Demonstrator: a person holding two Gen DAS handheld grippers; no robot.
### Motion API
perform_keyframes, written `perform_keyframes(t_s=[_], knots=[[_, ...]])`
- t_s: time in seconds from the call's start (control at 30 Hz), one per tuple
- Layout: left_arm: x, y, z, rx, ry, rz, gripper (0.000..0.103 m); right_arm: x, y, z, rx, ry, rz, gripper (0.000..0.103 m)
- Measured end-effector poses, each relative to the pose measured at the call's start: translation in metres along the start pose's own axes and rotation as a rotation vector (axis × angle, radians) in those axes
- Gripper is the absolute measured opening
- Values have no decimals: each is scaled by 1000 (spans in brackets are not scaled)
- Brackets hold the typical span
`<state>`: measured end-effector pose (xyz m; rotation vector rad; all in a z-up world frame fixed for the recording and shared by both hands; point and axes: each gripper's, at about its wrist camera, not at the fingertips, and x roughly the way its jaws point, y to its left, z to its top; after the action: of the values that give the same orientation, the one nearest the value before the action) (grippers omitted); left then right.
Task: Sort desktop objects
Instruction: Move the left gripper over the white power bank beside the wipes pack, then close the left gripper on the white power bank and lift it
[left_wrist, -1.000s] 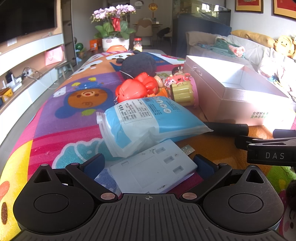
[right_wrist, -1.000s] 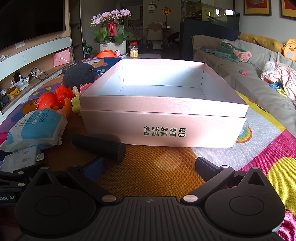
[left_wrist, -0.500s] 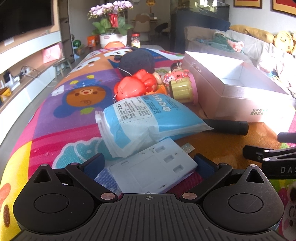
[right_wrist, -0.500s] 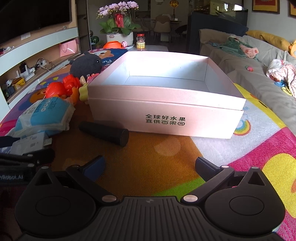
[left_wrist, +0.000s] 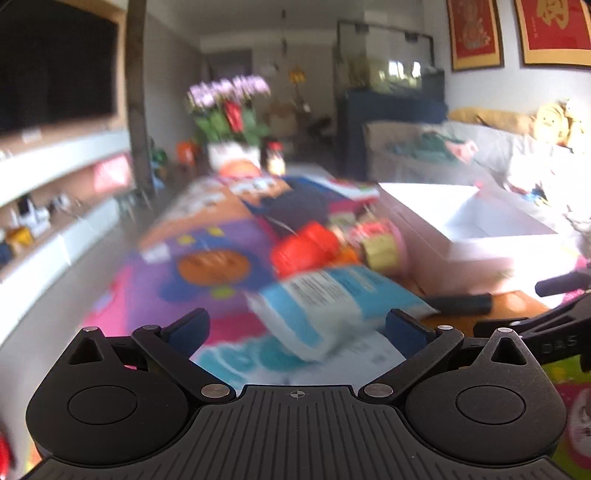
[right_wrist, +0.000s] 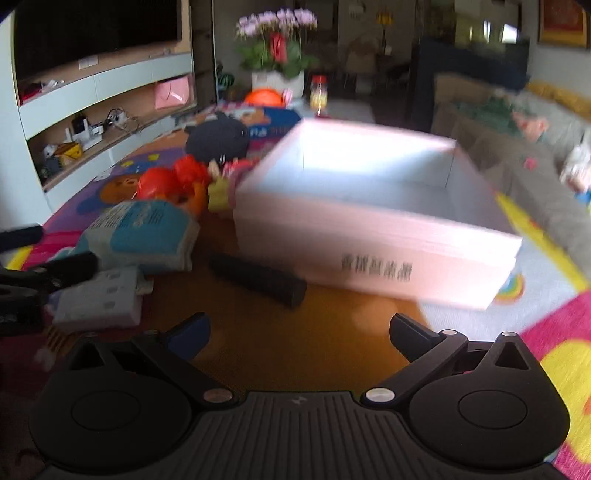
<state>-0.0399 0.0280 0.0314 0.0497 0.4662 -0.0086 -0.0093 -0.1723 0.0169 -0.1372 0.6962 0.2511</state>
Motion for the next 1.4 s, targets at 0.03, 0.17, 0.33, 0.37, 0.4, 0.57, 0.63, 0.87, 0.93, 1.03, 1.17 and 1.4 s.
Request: perform_keyframes(t_s=[0.03,0.17,0.33,0.37,0.4,0.57,0.63,0.87,0.93,1.03,1.17,1.4], knots=[[-2,3,1,-6,-3,-4,103,3,4,3,-20,-9,-19,100],[-5,10,5,-52,44,-54,103,12,5,8,-19,2,-45,75],[9,3,-1,-35,182,-99,103,2,5,9,-17,-70,-105,81],[9,0,-4,-24,189,-96,103,0,4,10,1,-65,-65,86],[11,-3,-6,-8,197,-90,103,0,4,13,23,-60,-38,91],[10,-6,-14,29,239,-82,103,22,12,27,125,40,8,91],[9,-6,-16,25,265,-100,103,37,22,28,149,69,9,91],[7,-16,-17,-23,343,-198,103,26,19,16,98,33,-10,76],[11,-22,-15,-31,353,-213,103,13,3,6,105,27,-10,76],[22,-34,-10,-30,353,-218,103,-12,-21,-16,111,25,-5,76],[45,-50,0,-7,339,-205,103,-37,-39,-43,99,-3,-42,76],[57,-63,-1,63,314,-151,103,-41,-36,-43,89,-41,-51,86]])
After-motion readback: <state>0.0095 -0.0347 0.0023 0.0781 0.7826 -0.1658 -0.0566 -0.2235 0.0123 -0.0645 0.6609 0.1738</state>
